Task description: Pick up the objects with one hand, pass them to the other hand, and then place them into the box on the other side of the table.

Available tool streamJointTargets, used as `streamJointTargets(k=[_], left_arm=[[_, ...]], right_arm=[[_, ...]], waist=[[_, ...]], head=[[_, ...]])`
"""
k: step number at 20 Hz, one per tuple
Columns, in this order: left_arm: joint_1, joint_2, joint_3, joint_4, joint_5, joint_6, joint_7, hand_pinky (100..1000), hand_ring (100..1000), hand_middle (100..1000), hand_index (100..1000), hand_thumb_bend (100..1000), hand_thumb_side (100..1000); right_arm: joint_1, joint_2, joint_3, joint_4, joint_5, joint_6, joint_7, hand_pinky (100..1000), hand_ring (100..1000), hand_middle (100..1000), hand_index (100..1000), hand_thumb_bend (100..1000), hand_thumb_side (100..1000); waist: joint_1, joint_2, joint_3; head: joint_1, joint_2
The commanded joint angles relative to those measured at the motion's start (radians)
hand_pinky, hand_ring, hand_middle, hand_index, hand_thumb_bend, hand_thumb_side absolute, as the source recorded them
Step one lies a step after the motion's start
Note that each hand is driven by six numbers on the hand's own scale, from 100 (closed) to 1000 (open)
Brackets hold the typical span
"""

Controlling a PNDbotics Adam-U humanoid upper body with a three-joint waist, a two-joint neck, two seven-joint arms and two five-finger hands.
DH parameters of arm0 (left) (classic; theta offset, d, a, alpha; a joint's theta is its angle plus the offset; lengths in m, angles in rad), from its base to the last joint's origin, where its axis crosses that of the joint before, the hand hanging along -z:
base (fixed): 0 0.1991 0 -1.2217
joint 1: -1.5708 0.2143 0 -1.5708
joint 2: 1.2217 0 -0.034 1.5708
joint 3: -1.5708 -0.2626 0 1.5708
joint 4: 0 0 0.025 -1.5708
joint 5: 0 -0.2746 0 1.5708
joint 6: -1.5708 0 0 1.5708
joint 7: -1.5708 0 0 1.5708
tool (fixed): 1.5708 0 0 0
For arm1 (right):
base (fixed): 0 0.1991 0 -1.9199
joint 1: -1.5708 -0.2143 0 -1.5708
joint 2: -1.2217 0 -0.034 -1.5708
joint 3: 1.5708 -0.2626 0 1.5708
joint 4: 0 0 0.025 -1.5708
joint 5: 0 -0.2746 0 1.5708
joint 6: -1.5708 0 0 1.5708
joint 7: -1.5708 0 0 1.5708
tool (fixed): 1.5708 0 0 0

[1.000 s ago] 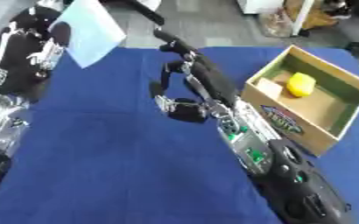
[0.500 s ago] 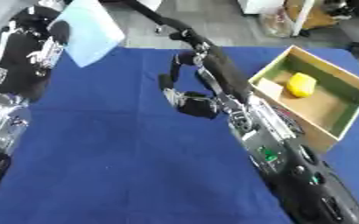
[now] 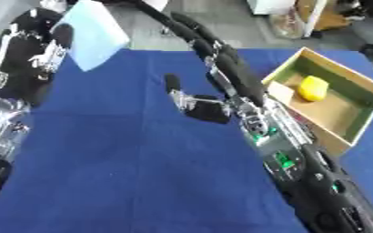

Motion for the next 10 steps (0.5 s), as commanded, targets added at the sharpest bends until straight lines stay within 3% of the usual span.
streamJointTargets(k=[1,4,6,10], left_arm=[[-0.016,0.017,0.009,-0.009,-0.006,-0.001,-0.004,485,368,332,370,213,100],[-0.016,0.015,0.009,-0.008,-0.006,-0.002,-0.006,484,368,332,369,213,100],[-0.017,0.013,0.009,-0.008,-0.006,-0.003,-0.007,484,368,332,370,213,100],[-0.017,0.005,0.003,-0.007,0.005,-0.002,-0.011,484,369,332,370,215,100]], right_arm=[[-0.016,-0.019,-0.014,-0.02,-0.004,-0.011,0.005,948,891,1000,1000,100,265],[-0.017,-0.019,-0.014,-0.02,-0.004,-0.013,0.009,949,890,1000,1000,100,245],[-0.018,-0.018,-0.014,-0.021,-0.005,-0.014,0.009,948,888,1000,1000,100,100],[-0.027,-0.012,-0.013,-0.033,0.002,-0.014,0.016,938,877,990,1000,100,100]], waist=[[0.018,-0.005,-0.002],[0.018,-0.006,-0.003],[0.018,-0.006,-0.004],[0.019,-0.008,-0.005]], head=[[0.003,-0.01],[0.008,-0.005],[0.01,-0.003],[0.014,0.0]])
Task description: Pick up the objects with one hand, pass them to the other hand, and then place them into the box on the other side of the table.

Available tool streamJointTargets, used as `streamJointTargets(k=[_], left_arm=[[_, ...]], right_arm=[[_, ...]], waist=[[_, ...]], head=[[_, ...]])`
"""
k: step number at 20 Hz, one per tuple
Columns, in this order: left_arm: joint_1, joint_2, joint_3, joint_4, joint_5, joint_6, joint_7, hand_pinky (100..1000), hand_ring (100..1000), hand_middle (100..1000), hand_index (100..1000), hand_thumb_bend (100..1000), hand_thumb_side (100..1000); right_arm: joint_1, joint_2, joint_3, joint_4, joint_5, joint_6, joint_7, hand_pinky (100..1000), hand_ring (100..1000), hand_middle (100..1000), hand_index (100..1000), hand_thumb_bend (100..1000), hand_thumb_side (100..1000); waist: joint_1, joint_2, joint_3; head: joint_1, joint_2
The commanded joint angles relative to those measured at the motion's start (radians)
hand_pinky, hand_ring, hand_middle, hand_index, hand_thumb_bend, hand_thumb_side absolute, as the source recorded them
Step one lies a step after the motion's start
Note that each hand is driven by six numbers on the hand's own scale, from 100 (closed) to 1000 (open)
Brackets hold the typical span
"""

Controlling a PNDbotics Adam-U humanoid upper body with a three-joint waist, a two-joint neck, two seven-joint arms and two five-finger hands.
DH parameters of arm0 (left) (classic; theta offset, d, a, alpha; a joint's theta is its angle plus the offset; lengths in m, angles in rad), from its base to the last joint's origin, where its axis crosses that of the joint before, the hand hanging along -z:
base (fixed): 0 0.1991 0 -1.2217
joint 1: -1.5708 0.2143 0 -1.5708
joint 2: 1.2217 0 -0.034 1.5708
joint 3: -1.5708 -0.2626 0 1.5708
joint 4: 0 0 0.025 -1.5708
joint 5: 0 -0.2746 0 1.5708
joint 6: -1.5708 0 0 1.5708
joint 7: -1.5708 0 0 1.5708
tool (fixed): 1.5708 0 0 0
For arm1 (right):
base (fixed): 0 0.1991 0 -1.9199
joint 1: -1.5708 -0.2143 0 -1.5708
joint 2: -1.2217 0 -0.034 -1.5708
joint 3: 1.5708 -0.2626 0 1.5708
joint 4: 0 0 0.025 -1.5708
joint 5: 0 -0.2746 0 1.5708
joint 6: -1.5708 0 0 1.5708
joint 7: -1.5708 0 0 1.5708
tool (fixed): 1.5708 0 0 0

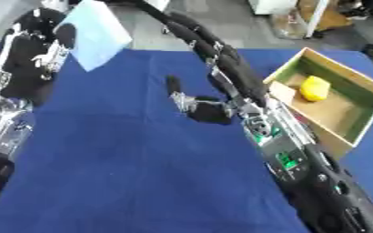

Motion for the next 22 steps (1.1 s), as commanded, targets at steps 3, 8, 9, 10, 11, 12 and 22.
streamJointTargets(k=[3,8,9,10,11,12,22], left_arm=[[-0.017,0.002,-0.005,-0.008,0.014,-0.001,-0.011,484,369,332,370,213,100],[-0.02,-0.009,-0.013,-0.007,0.028,-0.001,-0.021,486,370,333,370,211,100],[-0.02,-0.011,-0.014,-0.006,0.03,-0.001,-0.023,486,370,333,370,212,100],[-0.02,-0.012,-0.015,-0.004,0.032,-0.001,-0.024,486,372,333,370,212,100],[-0.021,-0.014,-0.017,-0.003,0.033,0.0,-0.025,486,373,333,371,212,100],[-0.021,-0.015,-0.018,-0.001,0.036,-0.001,-0.026,486,373,333,371,212,100],[-0.028,-0.024,-0.026,0.007,0.05,-0.005,-0.031,486,375,333,371,210,100]], right_arm=[[-0.031,-0.004,-0.016,-0.041,0.018,0.001,-0.005,930,866,970,1000,100,100],[-0.041,0.009,-0.014,-0.046,0.045,0.002,-0.031,922,857,953,993,100,100],[-0.043,0.011,-0.013,-0.046,0.052,0.0,-0.034,920,858,951,995,100,100],[-0.045,0.011,-0.012,-0.047,0.061,-0.003,-0.036,919,860,951,999,100,100],[-0.048,0.011,-0.01,-0.049,0.072,-0.008,-0.034,919,865,954,1000,100,100],[-0.049,0.011,-0.009,-0.049,0.082,-0.013,-0.03,919,865,954,1000,100,100],[-0.067,0.019,0.001,-0.046,0.143,-0.037,-0.006,920,875,959,1000,207,100]], waist=[[0.019,-0.01,0.0],[0.02,-0.012,0.002],[0.02,-0.012,0.002],[0.019,-0.013,0.003],[0.019,-0.012,0.004],[0.019,-0.012,0.004],[0.017,-0.011,0.008]], head=[[0.007,0.002],[0.009,0.004],[0.009,0.005],[0.009,0.005],[0.009,0.005],[0.01,0.006],[0.009,0.003]])
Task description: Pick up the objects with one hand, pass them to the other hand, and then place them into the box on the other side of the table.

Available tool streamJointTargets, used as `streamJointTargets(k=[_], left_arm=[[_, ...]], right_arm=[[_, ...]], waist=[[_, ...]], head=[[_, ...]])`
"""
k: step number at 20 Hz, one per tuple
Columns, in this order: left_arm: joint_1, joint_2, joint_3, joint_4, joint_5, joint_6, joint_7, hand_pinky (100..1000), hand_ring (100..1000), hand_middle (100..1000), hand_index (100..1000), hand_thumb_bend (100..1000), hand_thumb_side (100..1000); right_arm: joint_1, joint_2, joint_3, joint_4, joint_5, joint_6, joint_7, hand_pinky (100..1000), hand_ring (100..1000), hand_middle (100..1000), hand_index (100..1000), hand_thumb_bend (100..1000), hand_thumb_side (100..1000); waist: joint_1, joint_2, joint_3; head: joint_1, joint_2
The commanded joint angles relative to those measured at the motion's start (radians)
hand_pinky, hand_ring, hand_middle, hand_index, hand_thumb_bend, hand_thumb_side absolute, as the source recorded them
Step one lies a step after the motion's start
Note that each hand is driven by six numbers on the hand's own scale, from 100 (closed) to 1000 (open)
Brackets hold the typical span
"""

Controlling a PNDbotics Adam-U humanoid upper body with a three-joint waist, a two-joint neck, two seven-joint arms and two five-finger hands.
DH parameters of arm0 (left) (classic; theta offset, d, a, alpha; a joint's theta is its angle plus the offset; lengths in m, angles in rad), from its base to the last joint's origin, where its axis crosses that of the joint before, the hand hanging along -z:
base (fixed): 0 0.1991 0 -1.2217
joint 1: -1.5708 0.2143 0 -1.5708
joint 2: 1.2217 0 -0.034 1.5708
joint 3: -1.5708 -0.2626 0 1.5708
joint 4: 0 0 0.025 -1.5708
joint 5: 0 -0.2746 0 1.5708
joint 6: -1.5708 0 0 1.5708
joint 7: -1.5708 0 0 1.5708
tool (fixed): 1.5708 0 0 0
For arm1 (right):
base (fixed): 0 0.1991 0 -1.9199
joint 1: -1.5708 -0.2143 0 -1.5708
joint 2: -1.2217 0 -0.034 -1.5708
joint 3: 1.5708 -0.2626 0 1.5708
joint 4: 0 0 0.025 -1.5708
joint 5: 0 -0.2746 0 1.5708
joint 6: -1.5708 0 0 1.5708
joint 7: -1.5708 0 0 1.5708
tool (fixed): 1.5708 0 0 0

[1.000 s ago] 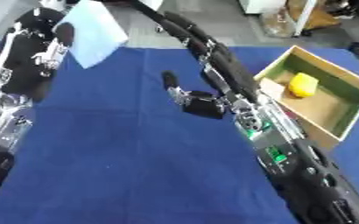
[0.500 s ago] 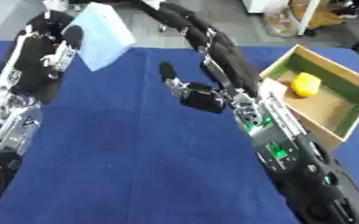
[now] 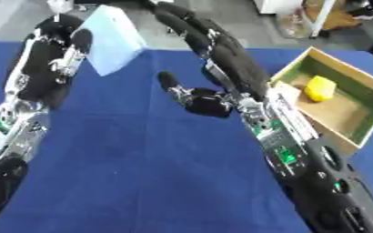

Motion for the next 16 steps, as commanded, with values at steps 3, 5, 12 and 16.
streamJointTargets(k=[3,5,12,16], left_arm=[[-0.023,0.0,-0.004,-0.008,0.009,0.0,-0.009,487,376,333,371,210,100],[-0.025,-0.004,-0.006,-0.008,0.011,0.001,-0.011,487,376,333,371,209,100],[-0.027,-0.012,-0.019,-0.005,0.015,0.007,-0.022,487,377,333,370,210,100],[-0.03,-0.014,-0.027,-0.002,0.017,0.011,-0.028,488,377,333,370,211,100]], right_arm=[[-0.031,0.002,0.005,-0.008,0.013,-0.015,0.004,920,875,959,1000,204,100],[-0.036,0.004,0.008,-0.004,0.014,-0.019,0.006,920,875,958,1000,203,100],[-0.049,0.013,0.02,-0.003,0.012,-0.021,0.015,920,875,956,1000,191,100],[-0.048,0.004,0.026,-0.016,0.0,-0.02,0.022,920,875,956,1000,186,100]], waist=[[0.014,-0.01,0.004],[0.014,-0.01,0.005],[0.012,-0.012,0.009],[0.011,-0.012,0.01]], head=[[-0.001,0.003],[-0.001,0.003],[-0.002,0.004],[-0.002,0.004]])
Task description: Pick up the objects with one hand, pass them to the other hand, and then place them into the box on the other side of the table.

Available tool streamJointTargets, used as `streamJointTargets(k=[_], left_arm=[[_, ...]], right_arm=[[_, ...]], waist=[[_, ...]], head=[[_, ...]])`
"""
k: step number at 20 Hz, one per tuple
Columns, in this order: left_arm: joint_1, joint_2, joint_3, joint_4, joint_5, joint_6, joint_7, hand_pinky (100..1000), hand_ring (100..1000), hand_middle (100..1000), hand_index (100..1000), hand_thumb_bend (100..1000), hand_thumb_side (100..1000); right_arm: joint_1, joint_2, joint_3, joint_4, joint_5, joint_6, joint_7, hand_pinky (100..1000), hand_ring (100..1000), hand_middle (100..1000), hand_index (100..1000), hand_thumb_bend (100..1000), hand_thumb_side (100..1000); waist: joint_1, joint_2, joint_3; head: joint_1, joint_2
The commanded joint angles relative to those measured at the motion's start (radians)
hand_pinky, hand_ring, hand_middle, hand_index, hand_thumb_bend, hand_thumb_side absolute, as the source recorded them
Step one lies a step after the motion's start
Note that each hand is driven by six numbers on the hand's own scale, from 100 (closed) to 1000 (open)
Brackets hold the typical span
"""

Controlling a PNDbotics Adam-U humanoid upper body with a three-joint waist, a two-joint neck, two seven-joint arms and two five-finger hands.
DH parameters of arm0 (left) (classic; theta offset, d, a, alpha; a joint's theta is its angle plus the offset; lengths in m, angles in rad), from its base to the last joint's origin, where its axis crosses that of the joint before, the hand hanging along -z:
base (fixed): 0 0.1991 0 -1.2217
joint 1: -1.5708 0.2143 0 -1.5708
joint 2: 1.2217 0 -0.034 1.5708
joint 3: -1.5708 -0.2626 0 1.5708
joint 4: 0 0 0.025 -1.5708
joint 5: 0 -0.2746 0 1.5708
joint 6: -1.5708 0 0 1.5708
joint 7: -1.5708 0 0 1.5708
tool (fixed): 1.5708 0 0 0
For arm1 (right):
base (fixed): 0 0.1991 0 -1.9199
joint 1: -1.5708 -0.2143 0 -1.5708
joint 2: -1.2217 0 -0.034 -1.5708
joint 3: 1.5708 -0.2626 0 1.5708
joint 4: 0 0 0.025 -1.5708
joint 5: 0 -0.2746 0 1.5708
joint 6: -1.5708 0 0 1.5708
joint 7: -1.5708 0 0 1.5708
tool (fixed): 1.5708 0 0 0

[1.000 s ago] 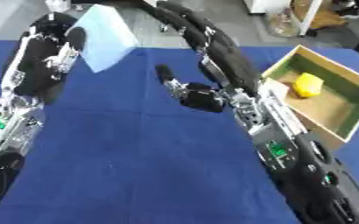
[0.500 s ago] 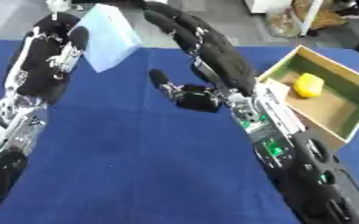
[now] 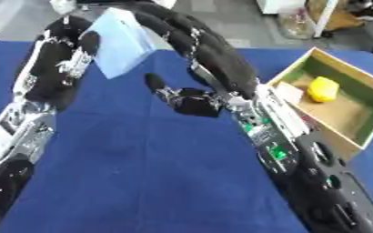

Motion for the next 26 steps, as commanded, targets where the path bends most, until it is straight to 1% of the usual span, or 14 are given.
streamJointTargets(k=[1,11,14,23,26], left_arm=[[-0.023,0.002,-0.003,-0.007,0.004,0.002,-0.007,488,377,339,370,211,100],[-0.028,-0.007,-0.021,-0.002,0.01,0.01,-0.025,490,379,360,371,204,100],[-0.03,-0.011,-0.027,-0.001,0.012,0.012,-0.031,490,379,361,371,204,100],[-0.034,-0.013,-0.045,0.008,0.017,0.024,-0.047,492,379,361,371,204,100],[-0.036,-0.005,-0.056,0.013,0.021,0.035,-0.056,493,379,362,371,207,100]], right_arm=[[-0.019,-0.014,-0.001,-0.024,-0.011,0.0,0.008,920,875,956,1000,185,100],[-0.022,-0.012,0.003,-0.036,-0.027,0.004,0.021,920,873,950,1000,170,100],[-0.023,-0.008,0.004,-0.033,-0.031,0.006,0.023,920,872,947,1000,141,100],[-0.026,-0.005,0.007,-0.035,-0.039,0.0,0.029,920,872,953,1000,151,100],[-0.028,-0.007,0.006,-0.038,-0.043,-0.004,0.032,919,871,953,1000,168,100]], waist=[[0.011,-0.012,0.002],[0.009,-0.011,0.004],[0.01,-0.011,0.004],[0.01,-0.011,0.002],[0.01,-0.012,0.002]], head=[[-0.002,0.004],[-0.003,0.006],[-0.003,0.007],[-0.005,0.008],[-0.005,0.009]])
